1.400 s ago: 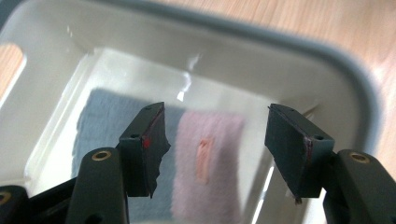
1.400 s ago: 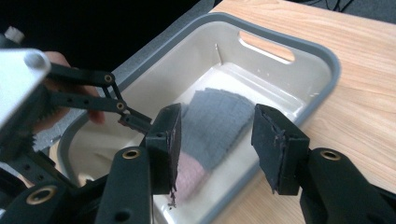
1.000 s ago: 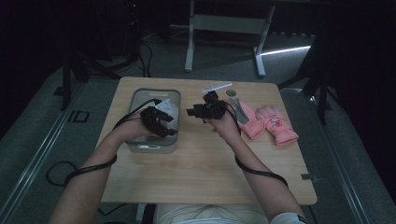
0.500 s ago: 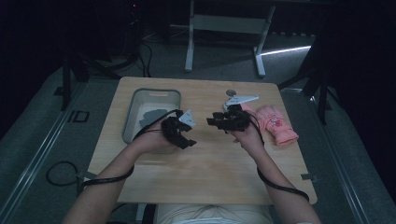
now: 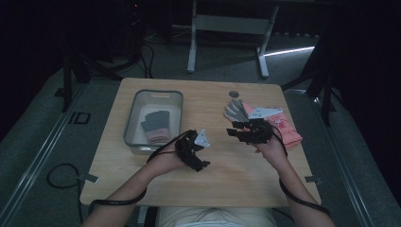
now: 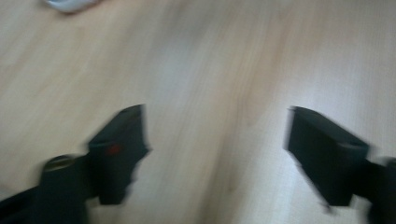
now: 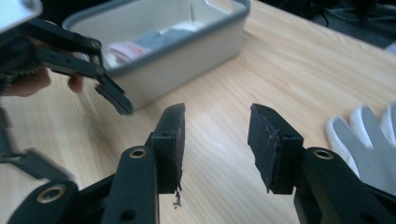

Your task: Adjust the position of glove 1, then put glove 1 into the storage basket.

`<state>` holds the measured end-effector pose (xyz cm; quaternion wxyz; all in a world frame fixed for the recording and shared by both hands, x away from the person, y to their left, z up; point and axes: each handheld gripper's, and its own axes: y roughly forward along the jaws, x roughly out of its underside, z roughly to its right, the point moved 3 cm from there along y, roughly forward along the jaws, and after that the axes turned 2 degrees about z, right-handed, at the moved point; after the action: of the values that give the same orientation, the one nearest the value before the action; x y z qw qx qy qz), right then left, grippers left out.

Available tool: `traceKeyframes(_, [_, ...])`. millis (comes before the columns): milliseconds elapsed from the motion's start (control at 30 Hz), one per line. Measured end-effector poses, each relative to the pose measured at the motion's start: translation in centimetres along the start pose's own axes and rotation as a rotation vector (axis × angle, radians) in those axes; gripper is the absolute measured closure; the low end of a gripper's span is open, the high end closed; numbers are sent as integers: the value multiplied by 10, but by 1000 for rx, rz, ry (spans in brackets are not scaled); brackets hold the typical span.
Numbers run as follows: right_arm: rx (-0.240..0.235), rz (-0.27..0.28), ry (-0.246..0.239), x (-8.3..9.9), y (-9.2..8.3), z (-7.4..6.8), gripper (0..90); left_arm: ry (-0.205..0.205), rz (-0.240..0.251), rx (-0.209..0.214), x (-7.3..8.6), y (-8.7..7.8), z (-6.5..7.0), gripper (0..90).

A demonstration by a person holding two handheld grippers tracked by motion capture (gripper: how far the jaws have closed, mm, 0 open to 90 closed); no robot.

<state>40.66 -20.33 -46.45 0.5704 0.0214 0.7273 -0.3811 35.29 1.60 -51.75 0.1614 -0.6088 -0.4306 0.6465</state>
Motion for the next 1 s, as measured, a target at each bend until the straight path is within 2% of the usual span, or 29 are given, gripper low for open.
traceKeyframes(133, [22, -26, 9, 15, -4, 8, 580, -18, 20, 61, 9, 8, 12, 80])
traceKeyframes(233, [34, -53, -2, 28, -8, 15, 600, -41, 35, 65, 16, 14, 17, 52])
traceKeyframes(333, [55, -71, 1, 37, -12, 21, 594, -78, 92, 48, 25, 19, 21, 51])
traceKeyframes(400, [91, -81, -8, 41, -15, 27, 584, -98, 121, 14, 30, 21, 24, 26])
traceKeyframes(500, [133, -89, 7, 46, -20, 40, 577, -135, 178, -19, 38, 23, 29, 25])
traceKeyframes(667, [187, -100, 17, 45, -25, 65, 594, -133, 241, -97, 46, 24, 40, 26])
traceKeyframes(700, [191, -99, 17, 44, -26, 68, 594, -132, 265, -119, 48, 22, 43, 26])
traceKeyframes(733, [191, -99, 17, 44, -26, 68, 594, -132, 265, -119, 48, 22, 43, 26])
traceKeyframes(900, [216, -118, 15, 40, -14, 91, 608, -154, 301, -140, 54, 20, 45, 26])
traceKeyframes(967, [233, -135, 10, 39, -5, 101, 613, -173, 319, -136, 55, 19, 46, 26])
traceKeyframes(1000, [242, -154, 5, 37, 4, 110, 624, -167, 319, -141, 55, 19, 48, 26])
